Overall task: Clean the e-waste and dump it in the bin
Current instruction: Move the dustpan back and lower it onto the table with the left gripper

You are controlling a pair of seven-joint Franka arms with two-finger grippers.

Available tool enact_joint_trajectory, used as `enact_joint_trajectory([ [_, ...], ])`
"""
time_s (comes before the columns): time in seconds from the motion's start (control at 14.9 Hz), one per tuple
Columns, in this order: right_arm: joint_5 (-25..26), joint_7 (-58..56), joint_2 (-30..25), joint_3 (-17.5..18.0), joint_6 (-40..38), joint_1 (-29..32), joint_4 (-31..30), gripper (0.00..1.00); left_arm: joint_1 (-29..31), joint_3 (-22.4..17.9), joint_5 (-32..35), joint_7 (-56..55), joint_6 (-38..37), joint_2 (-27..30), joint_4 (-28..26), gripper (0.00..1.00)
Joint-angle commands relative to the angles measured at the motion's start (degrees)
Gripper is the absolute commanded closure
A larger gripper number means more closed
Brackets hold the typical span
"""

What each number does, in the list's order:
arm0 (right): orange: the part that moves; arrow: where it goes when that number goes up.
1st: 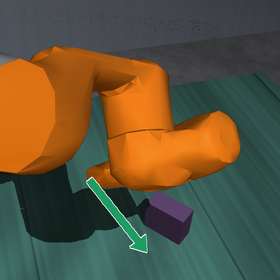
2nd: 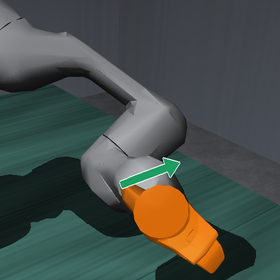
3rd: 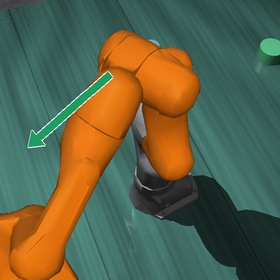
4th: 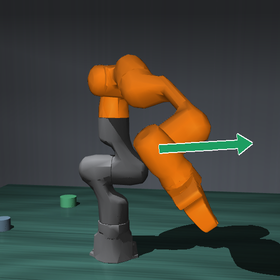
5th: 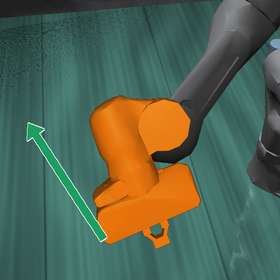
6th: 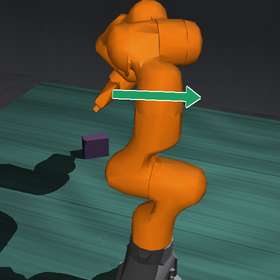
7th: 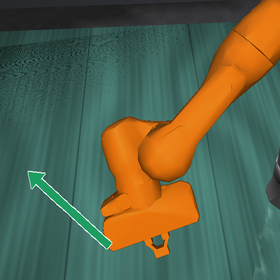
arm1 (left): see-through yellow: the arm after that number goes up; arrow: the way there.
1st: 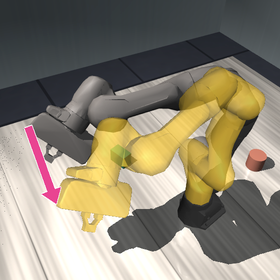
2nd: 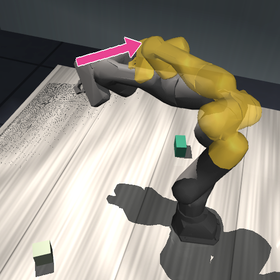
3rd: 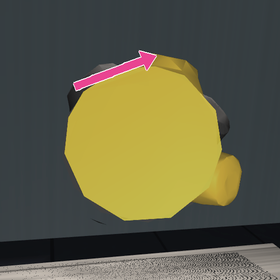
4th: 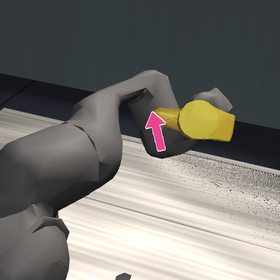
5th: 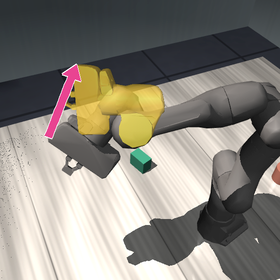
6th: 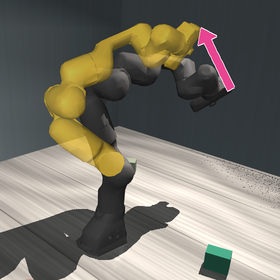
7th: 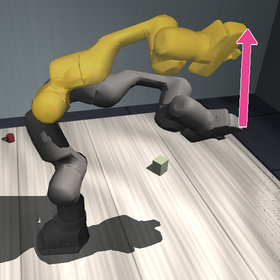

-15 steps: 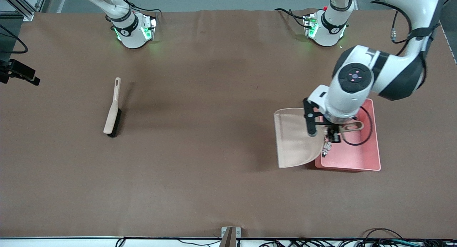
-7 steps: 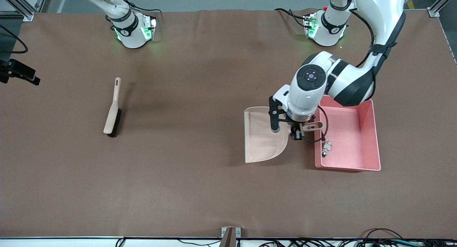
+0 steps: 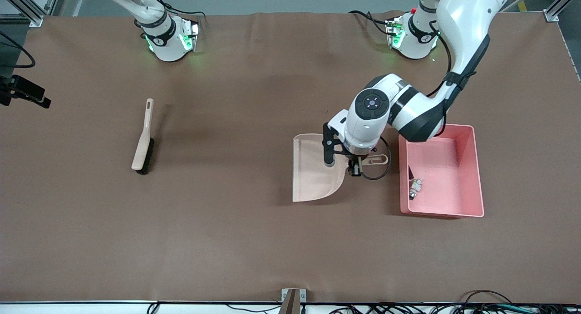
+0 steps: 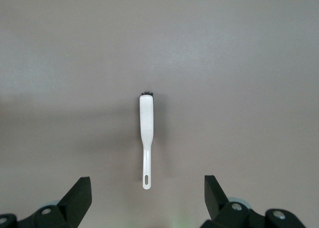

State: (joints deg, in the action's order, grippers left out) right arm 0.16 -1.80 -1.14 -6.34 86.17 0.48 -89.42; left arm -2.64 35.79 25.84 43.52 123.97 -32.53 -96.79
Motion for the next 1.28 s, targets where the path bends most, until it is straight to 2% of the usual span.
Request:
enact_joint_trajectory([
  [0.0, 0.63, 0.83, -0.36, 0.45, -0.65, 0.40, 0.13, 0.00, -1.05, -0.28, 0.09, -0.71, 2.07, -1.91, 0.19, 1.00],
  [0.27, 0.63, 0.65, -0.36, 0.36, -1.35, 0.66, 0.13, 0.00, -1.93, -0.46, 0.78, -1.06, 2.16, -3.76, -0.07, 1.00],
  [0.61, 0.63, 0.83, -0.27, 0.45, -1.26, 0.31, 0.13, 0.00, -1.75, -2.04, 7.63, -4.49, 2.16, -3.85, -3.58, 1.00],
  [0.94, 0.55, 0.74, -0.27, 0.45, -1.53, 0.31, 0.04, 0.00, -1.93, -2.04, 8.09, -5.98, 2.16, -4.73, -3.94, 0.99],
  [1.21, 0.55, 0.74, -0.27, 0.45, -1.53, 0.22, 0.04, 0.00, -2.37, -2.04, 8.17, -5.99, 2.16, -5.96, -3.50, 0.91],
])
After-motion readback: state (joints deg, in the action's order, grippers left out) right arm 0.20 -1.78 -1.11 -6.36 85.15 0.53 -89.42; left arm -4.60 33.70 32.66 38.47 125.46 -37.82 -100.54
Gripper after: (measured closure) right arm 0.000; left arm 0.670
